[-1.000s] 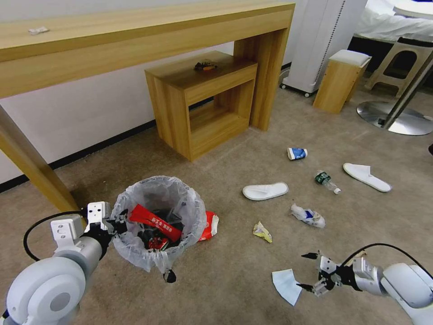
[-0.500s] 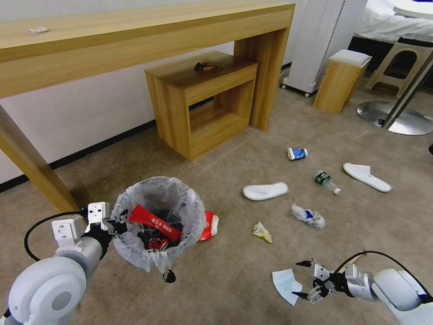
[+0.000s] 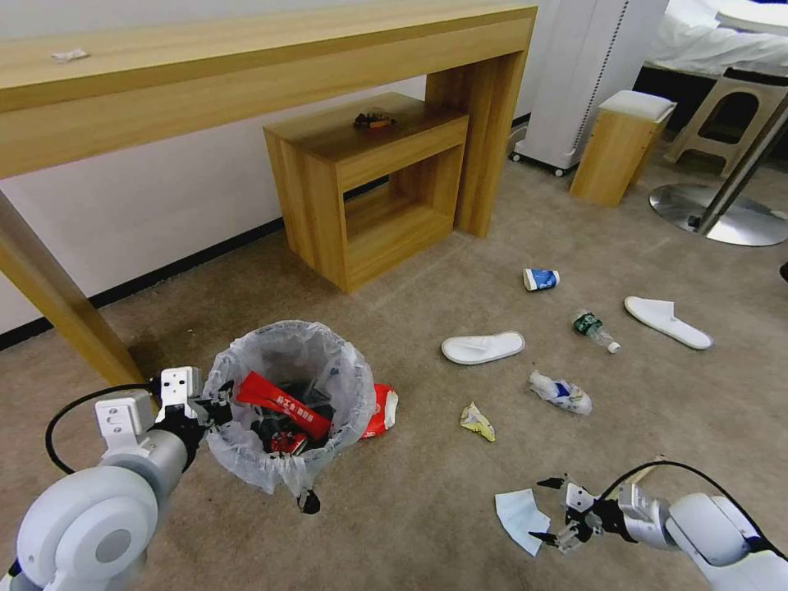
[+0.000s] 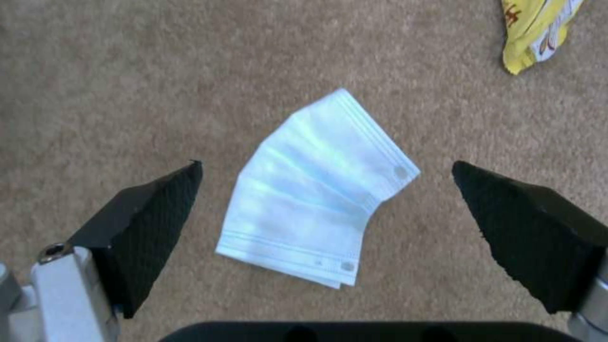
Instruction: Pick up the trash bin and place the garbage on the floor into it.
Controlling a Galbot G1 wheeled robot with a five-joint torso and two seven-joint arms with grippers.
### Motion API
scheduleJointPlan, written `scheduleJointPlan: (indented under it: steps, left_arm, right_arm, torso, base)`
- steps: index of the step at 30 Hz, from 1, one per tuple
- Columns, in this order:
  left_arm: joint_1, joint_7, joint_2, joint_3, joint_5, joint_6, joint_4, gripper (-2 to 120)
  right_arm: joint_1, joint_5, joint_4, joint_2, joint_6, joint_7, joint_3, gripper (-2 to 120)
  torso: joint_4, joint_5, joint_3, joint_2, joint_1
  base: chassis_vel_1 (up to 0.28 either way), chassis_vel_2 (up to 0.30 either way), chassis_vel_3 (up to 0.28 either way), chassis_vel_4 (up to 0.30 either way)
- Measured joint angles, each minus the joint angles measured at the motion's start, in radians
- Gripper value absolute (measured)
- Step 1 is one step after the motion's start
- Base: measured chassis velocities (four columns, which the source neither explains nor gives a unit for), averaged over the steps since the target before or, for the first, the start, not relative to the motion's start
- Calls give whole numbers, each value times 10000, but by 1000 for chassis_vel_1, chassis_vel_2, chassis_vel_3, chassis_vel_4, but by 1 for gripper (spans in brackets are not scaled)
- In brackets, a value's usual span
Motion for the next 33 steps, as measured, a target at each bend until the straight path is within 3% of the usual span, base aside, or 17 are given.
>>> scheduleJointPlan:
  steps: [33]
  left_arm:
    - [70, 57, 11, 5, 100, -1, -43, 0]
  right_arm:
    - [681, -131, -857, 455, 459, -338, -450, 100]
  torso:
    - [0, 0, 0, 0, 0]
  base:
    - [0, 0, 0, 0]
